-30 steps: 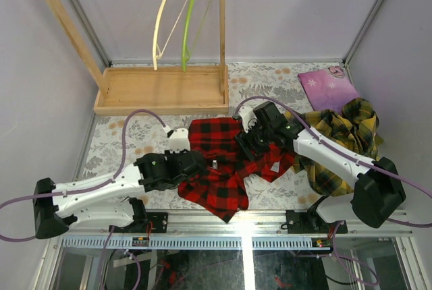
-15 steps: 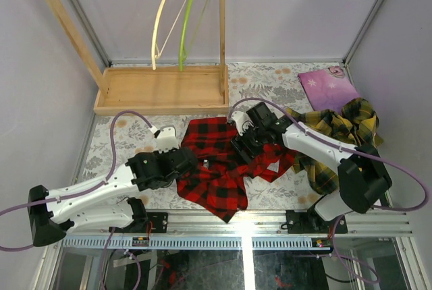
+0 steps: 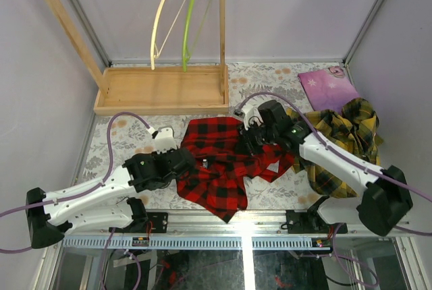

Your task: Place the shirt on the hanger

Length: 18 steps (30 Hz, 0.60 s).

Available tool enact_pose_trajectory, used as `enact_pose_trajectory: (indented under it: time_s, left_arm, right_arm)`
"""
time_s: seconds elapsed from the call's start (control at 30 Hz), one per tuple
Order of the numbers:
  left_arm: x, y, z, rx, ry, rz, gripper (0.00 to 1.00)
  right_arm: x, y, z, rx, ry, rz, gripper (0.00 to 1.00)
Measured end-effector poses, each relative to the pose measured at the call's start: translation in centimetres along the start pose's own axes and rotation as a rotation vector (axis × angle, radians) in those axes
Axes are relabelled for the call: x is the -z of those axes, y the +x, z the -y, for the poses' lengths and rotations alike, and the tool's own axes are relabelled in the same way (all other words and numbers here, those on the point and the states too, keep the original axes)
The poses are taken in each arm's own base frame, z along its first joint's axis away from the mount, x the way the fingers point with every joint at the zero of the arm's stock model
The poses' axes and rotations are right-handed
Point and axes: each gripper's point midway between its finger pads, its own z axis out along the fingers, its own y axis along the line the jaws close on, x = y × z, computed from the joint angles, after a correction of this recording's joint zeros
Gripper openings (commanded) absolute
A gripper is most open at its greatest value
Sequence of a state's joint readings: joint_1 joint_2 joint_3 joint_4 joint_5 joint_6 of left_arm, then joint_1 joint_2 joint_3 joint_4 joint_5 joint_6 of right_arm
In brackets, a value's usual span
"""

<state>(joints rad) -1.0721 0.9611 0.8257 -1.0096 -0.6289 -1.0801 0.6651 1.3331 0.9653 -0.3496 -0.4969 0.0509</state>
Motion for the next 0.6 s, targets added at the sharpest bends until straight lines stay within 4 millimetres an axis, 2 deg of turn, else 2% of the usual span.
enact_pose_trajectory:
  time_s: [0.1, 0.2, 0.27, 0.47, 0.6]
  left_arm:
    - [0.0, 0.0, 0.0, 0.001, 0.001, 0.000, 0.00]
    - [0.0, 0.0, 0.0, 0.000, 0.000, -0.001, 0.00]
    - [0.0, 0.1, 0.0, -0.001, 0.000, -0.002, 0.00]
    - [-0.1, 0.1, 0.0, 0.000, 0.001, -0.004, 0.00]
    - [-0.1, 0.2, 0.0, -0.001, -0.001, -0.006, 0.00]
  right_arm:
    - [0.9, -0.4, -1.5, -0.037, -0.046, 0.065, 0.14]
    - [1.1, 0.5, -1.7, -0.081, -0.040, 0.067, 0.35]
    - [1.2, 1.0, -0.7, -0.113, 0.022, 0.059, 0.42]
    - [2.0, 2.2, 3.7, -0.194, 0.303, 0.019, 0.48]
    - [2.5, 3.0, 5.1, -0.256, 0.401, -0.018, 0.59]
